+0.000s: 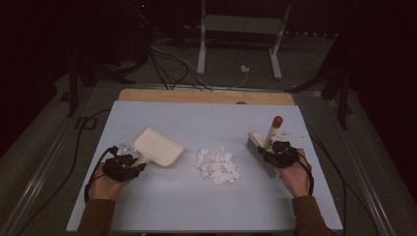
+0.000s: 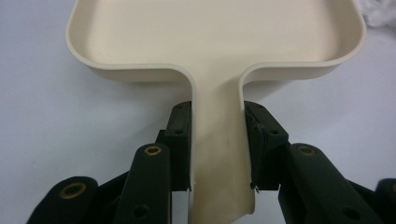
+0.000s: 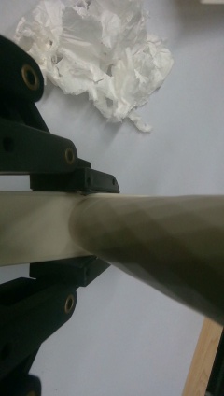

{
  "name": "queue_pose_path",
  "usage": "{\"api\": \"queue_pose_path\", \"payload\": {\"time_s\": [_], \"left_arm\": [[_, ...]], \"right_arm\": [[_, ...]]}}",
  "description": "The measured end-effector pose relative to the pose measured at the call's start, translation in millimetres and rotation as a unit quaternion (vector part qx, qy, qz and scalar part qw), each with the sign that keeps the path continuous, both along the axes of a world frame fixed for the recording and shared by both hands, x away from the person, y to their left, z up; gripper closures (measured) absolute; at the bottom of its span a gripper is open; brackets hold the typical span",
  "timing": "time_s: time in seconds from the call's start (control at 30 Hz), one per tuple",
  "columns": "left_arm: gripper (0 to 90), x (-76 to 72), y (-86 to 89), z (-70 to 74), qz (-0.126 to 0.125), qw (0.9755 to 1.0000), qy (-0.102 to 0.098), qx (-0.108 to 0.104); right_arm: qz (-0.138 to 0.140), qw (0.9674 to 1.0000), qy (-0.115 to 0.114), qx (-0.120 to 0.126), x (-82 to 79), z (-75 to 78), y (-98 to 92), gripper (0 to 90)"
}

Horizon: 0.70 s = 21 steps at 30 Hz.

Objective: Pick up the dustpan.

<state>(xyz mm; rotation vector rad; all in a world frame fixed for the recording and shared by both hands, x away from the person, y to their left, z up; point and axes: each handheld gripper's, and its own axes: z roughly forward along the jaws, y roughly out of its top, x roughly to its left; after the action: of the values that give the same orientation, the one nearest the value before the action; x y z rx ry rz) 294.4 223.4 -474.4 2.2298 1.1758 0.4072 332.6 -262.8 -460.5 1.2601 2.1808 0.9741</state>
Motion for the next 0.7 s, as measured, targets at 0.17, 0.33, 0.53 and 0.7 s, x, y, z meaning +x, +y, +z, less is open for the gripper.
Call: {"api": "queue_pose_path", "payload": {"time_s": [0.17,0.33,0.53,0.7], "left_arm": [[67.1,-3.2,-2.9,1.7,-0.034,0.9992,0.004,0.020],[67.1,-5.4,-5.2,3.3,-0.055,0.9981,0.007,0.025],[67.1,-6.5,-4.3,7.6,-0.084,0.9962,0.007,0.019],[67.1,-7.7,-4.9,10.2,-0.105,0.9943,0.007,0.016]], "right_arm": [[0.000,1.0000,0.001,0.001,-0.2,0.0,-0.1,67.3],[0.001,1.0000,-0.001,0.002,-0.8,0.3,0.0,67.3],[0.000,1.0000,0.000,0.002,-0.6,0.0,-0.5,67.3],[0.000,1.0000,0.002,0.000,-0.7,-0.5,0.0,67.3]]}}
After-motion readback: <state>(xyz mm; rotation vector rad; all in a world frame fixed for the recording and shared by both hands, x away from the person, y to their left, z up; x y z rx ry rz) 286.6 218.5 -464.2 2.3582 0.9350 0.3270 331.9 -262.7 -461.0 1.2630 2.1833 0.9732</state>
